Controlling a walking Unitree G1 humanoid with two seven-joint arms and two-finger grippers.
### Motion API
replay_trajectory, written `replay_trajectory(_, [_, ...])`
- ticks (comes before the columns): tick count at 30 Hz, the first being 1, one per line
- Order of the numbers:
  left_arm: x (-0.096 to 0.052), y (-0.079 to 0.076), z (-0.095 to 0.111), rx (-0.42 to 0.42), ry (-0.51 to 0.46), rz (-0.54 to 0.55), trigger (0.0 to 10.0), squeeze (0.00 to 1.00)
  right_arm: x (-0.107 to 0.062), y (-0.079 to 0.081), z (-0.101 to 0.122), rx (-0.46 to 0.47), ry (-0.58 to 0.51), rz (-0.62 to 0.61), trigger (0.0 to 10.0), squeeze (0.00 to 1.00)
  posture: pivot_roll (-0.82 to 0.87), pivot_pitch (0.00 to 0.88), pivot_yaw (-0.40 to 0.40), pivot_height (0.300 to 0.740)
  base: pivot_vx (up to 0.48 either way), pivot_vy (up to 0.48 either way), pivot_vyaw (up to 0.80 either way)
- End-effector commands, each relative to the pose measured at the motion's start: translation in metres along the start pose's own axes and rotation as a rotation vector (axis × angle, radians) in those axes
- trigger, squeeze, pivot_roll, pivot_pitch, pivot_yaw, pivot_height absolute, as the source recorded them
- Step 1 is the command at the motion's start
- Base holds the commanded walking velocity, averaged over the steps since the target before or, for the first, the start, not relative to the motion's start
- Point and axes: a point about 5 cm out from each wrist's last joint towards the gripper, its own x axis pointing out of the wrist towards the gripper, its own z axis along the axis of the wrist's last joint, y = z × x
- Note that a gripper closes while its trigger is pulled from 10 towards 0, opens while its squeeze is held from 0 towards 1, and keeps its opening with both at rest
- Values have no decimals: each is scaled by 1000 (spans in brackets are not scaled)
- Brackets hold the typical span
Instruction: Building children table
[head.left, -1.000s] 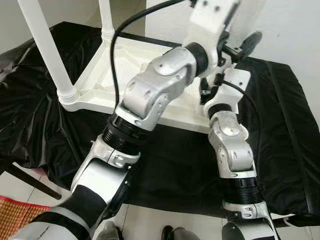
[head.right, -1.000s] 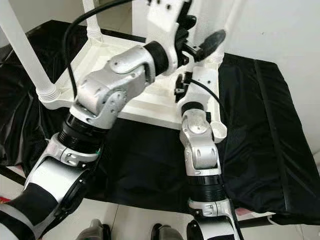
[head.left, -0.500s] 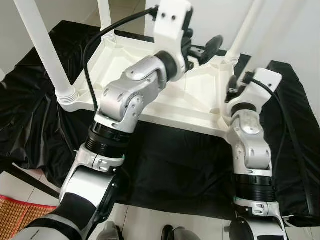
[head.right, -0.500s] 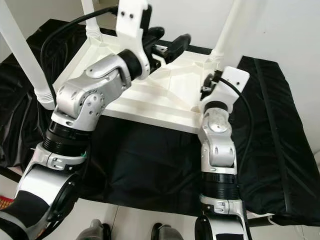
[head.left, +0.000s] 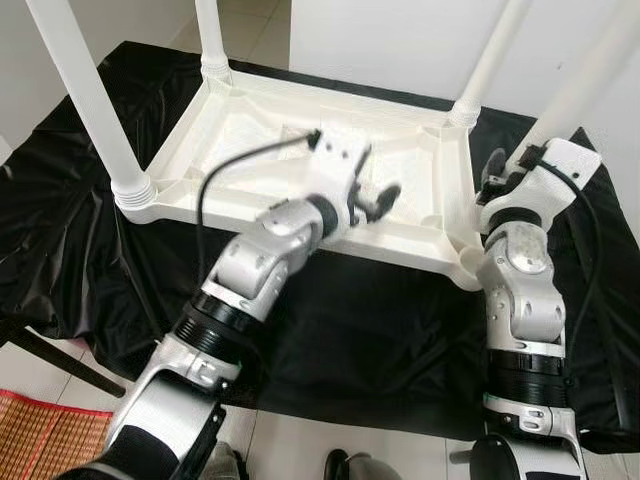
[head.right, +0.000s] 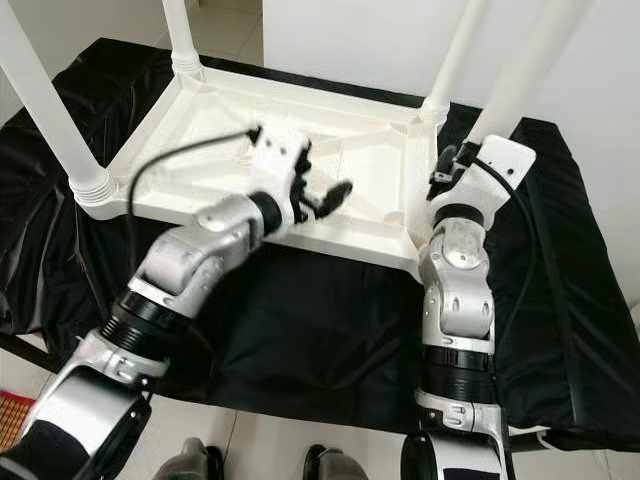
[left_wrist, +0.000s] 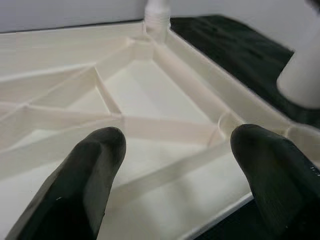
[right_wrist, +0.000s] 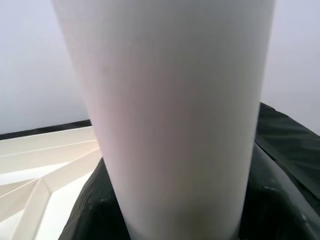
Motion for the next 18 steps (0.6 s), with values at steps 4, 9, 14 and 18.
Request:
replay_trajectory(4, [8,-19,-27,50,106,-161,10000,0,-2,-4,5,4,-31,-16,10000,0,31,160,-28,740,0,0,0])
replay_trajectory(9, [15,-34,-41,87,153,-224,10000,0,-4,-3,4,2,-27,-9,10000,0,22,153,-32,740,0,0,0])
replay_trajectory(14, [19,-46,-48,115,166,-288,10000,0,-4,-3,4,-3,-26,-5,10000,0,14,149,-32,740,0,0,0])
replay_trajectory(18, [23,-56,-54,155,187,-338,10000,0,-3,-3,5,-9,-29,0,10000,0,5,146,-31,740,0,0,0])
